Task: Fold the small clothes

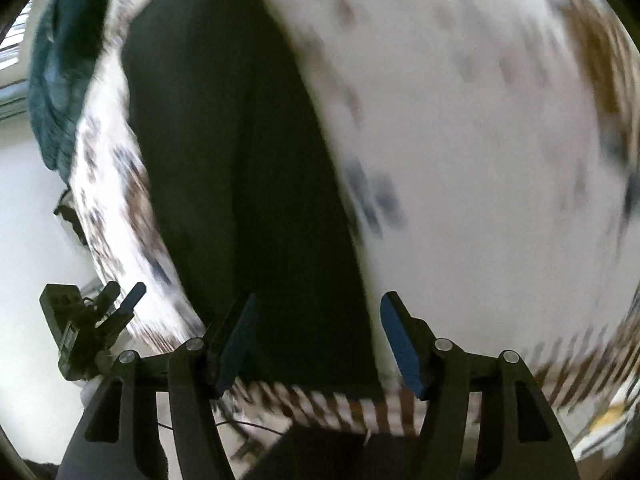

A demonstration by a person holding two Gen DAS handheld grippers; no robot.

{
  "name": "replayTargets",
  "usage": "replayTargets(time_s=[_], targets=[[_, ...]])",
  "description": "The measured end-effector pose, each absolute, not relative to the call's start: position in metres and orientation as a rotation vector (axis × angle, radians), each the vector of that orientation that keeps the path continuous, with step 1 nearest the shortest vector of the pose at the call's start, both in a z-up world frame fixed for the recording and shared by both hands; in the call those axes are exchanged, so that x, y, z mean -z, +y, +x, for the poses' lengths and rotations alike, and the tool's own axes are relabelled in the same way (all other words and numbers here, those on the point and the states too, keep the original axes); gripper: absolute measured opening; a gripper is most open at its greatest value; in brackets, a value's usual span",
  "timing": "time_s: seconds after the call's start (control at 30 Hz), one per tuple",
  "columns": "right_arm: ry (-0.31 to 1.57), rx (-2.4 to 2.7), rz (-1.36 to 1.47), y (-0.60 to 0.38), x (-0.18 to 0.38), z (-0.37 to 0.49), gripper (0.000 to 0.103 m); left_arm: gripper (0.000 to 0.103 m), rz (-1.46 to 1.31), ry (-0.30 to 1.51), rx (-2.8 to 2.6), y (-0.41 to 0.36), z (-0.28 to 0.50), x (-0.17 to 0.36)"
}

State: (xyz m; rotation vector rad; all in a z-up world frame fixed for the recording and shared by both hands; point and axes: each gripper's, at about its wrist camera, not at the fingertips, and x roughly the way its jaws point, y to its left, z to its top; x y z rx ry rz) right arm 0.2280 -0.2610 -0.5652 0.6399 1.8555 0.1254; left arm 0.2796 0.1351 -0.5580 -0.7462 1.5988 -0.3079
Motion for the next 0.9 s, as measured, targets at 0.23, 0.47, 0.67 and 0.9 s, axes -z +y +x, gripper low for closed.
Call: replayTargets(time_s=[0.23, 0.47, 0.67, 0.9], targets=[[1.911, -0.157, 0.697, -0.24, 0.621, 0.153, 0.066, 0.073, -0.71, 1.707, 0.395, 0.092, 0.239, 0.604], [1.841, -0.177, 0.74, -0.217, 0.635, 0.136, 0.054, 0.006, -0.709, 1.64, 0.38, 0.087, 0.237, 0.589], [1.784, -0.213, 0.792, -0.2, 0.607, 0.143, 0.012, 0.005, -0.82, 1.572, 0.388, 0.105, 0.239, 0.554], [1.597, -0.315, 0.821, -0.211, 0.52, 0.193, 0.012, 0.006, -0.92, 1.373, 0.471, 0.107, 0.312, 0.483]])
